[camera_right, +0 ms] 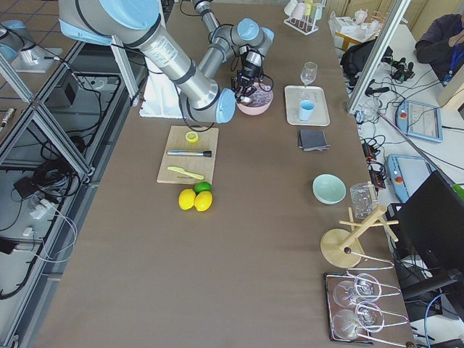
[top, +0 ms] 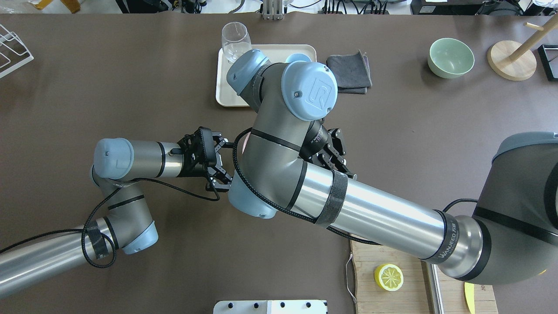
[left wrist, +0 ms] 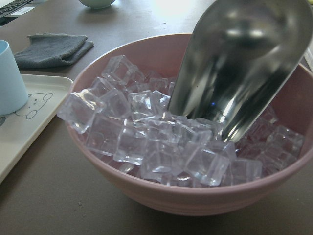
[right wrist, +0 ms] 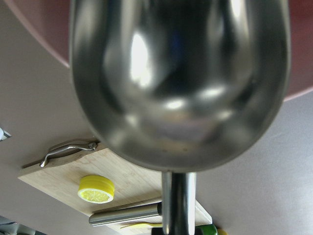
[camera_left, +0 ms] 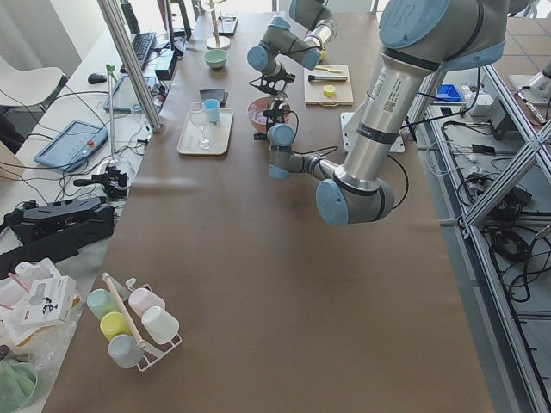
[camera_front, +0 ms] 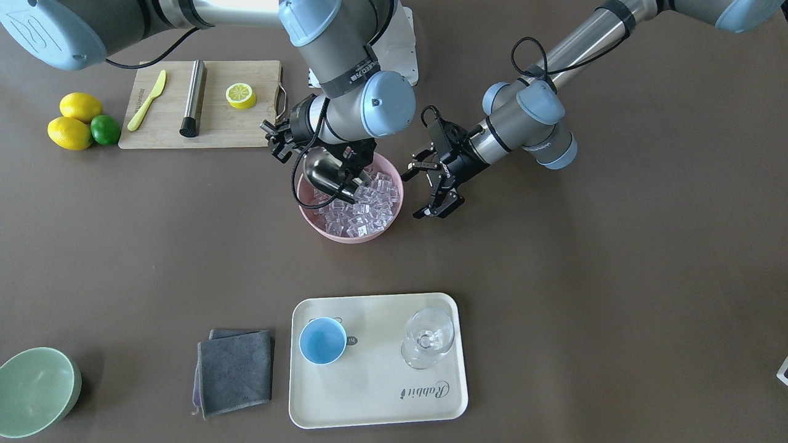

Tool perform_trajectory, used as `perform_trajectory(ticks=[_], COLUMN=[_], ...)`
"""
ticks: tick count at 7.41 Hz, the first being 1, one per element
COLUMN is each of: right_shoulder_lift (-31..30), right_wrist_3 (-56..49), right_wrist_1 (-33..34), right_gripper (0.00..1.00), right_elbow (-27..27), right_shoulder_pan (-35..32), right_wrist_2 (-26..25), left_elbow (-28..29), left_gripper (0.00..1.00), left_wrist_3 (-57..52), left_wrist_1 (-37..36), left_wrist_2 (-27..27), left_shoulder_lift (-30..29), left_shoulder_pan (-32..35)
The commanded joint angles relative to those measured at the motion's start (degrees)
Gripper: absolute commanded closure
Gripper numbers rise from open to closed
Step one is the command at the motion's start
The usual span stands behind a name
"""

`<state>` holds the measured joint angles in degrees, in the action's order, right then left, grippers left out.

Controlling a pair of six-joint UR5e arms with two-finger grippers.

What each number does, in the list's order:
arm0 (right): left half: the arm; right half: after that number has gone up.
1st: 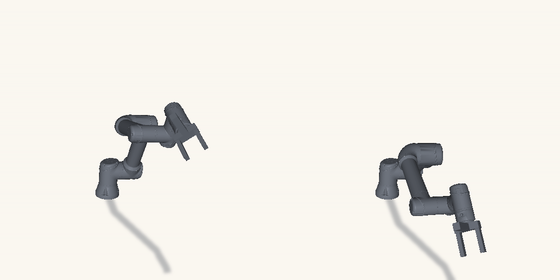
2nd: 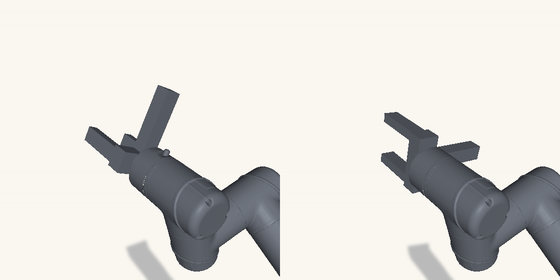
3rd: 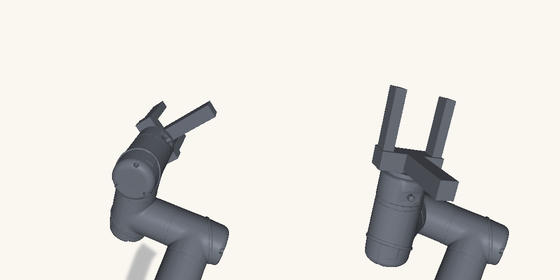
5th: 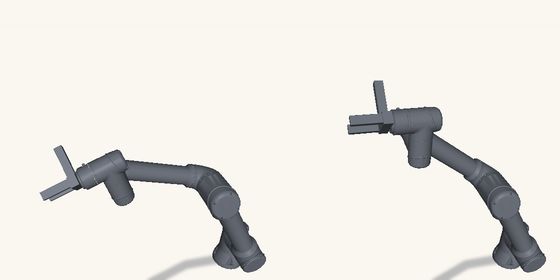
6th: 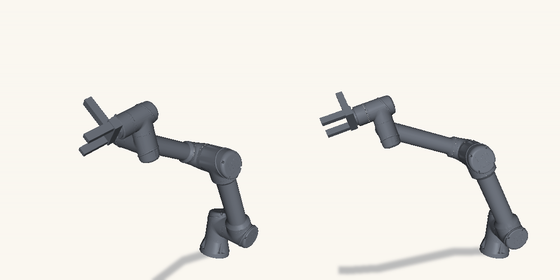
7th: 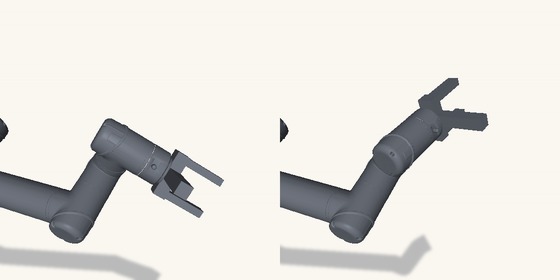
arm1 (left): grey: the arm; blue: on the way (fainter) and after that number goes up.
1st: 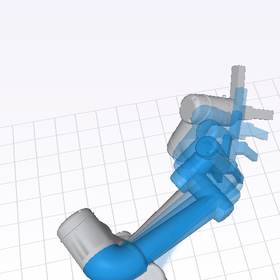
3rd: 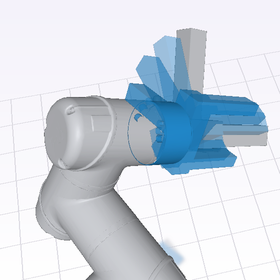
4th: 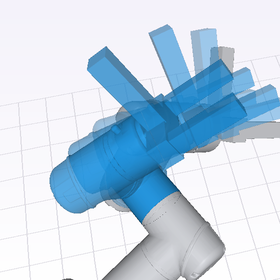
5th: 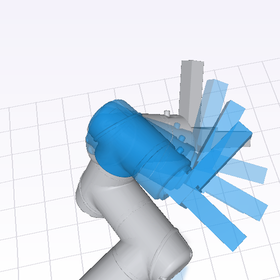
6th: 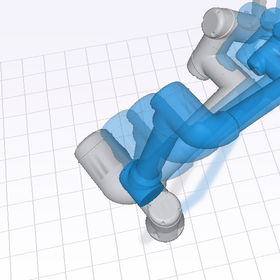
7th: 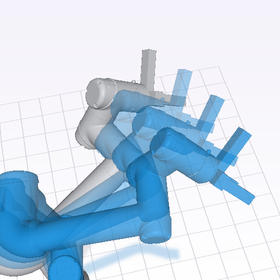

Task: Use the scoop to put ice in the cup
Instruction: 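Push the scoop through the ice cubes with the right gripper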

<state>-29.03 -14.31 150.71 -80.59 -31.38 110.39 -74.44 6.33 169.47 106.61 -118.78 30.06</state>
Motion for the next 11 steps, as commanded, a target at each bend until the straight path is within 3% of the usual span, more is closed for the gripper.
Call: perform_trajectory(ticks=[1, 5, 11], right_shoulder_lift=[-3.1, -9.5, -11.7], right_wrist_3=[0.3, 0.4, 0.2], right_wrist_1=[-5.5, -13.3, -19.9], right_gripper=[1.00, 1.00, 1.00], right_elbow=[-3.1, -11.1, -11.4], right_shoulder_pan=[0.0, 0.0, 0.0], right_wrist_2=[-0.2, -0.8, -0.4], left_elbow=[0.0, 0.0, -0.1], left_gripper=[0.01, 0.01, 0.01], left_wrist_3=[0.0, 0.0, 0.1], left_wrist_1=[0.2, 1.0, 1.0], left_wrist_2=[0.0, 0.0, 0.0], left_shoulder_lift=[0.1, 0.2, 0.3], left_shoulder_pan=[0.0, 0.1, 0.0])
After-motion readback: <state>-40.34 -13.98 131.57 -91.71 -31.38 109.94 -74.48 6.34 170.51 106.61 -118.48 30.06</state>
